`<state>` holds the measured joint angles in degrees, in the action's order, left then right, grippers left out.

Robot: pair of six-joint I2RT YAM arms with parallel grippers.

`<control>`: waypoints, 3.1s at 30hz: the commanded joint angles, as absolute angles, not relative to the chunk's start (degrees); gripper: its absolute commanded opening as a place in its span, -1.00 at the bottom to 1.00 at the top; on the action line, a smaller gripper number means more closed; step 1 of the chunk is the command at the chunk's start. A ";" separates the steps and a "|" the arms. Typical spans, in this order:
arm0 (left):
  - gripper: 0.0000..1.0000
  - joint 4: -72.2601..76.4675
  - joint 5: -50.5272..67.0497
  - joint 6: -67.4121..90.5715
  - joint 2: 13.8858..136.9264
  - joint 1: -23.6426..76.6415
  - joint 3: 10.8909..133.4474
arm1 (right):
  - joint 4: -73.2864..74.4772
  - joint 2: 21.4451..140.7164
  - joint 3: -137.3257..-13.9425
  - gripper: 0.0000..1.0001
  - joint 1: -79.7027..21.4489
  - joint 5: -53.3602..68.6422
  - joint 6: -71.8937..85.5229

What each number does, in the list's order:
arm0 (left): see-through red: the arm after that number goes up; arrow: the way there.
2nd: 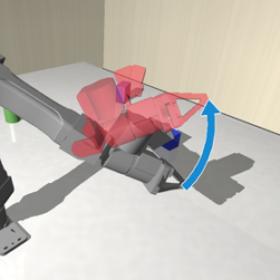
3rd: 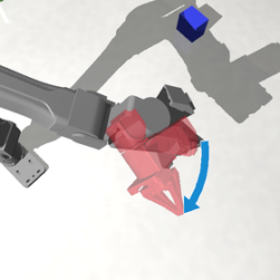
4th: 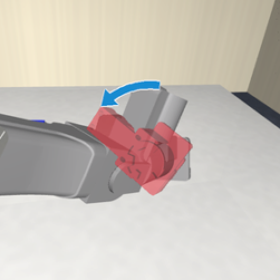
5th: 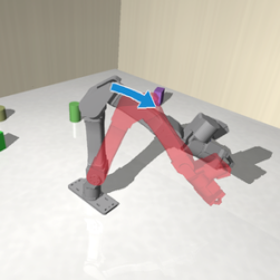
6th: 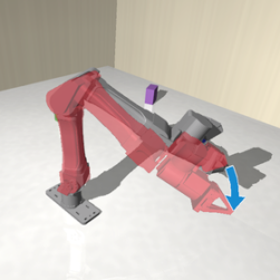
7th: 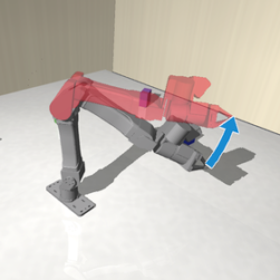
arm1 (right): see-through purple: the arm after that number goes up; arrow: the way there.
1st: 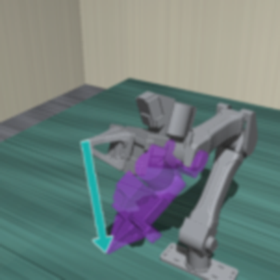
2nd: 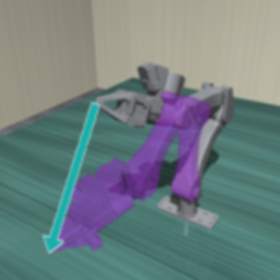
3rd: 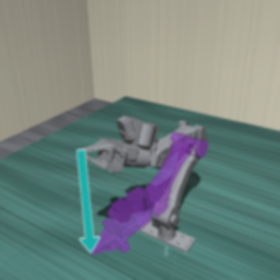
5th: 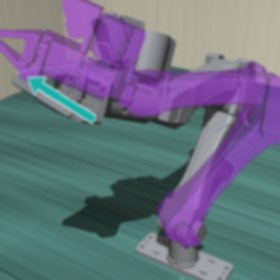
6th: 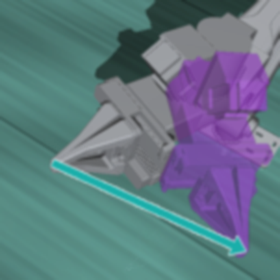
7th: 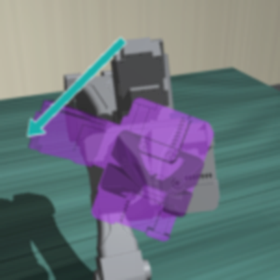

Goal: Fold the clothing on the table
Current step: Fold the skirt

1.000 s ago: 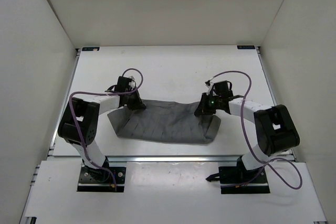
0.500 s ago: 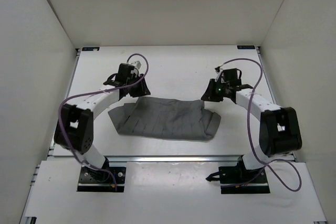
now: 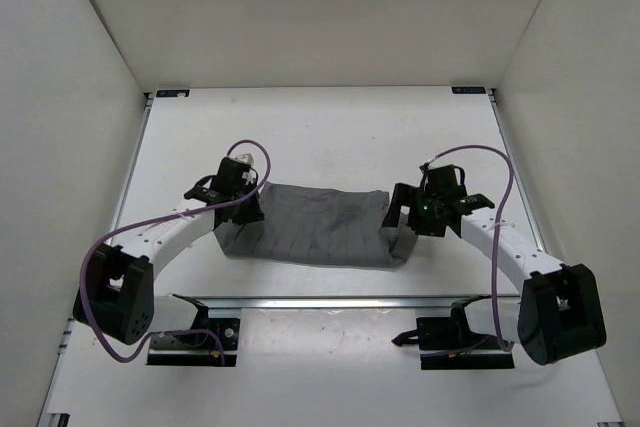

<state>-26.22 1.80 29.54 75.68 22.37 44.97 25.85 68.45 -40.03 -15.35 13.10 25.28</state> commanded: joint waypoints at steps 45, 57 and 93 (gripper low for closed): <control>-1.00 -19.07 10.98 36.56 103.78 34.09 55.35 | 29.62 81.12 -60.71 -1.00 -9.58 11.41 20.84; -1.00 -11.69 17.14 42.27 114.43 35.42 65.83 | 20.22 84.99 -65.49 -1.00 -28.02 23.97 22.40; -1.00 -6.77 14.07 46.06 80.67 23.64 34.63 | 8.09 99.84 -68.65 -1.00 -32.43 30.94 26.46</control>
<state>-5.10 16.47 47.55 79.85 24.51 35.88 10.50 99.59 -66.46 -32.14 29.67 27.51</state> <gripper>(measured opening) 0.022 0.076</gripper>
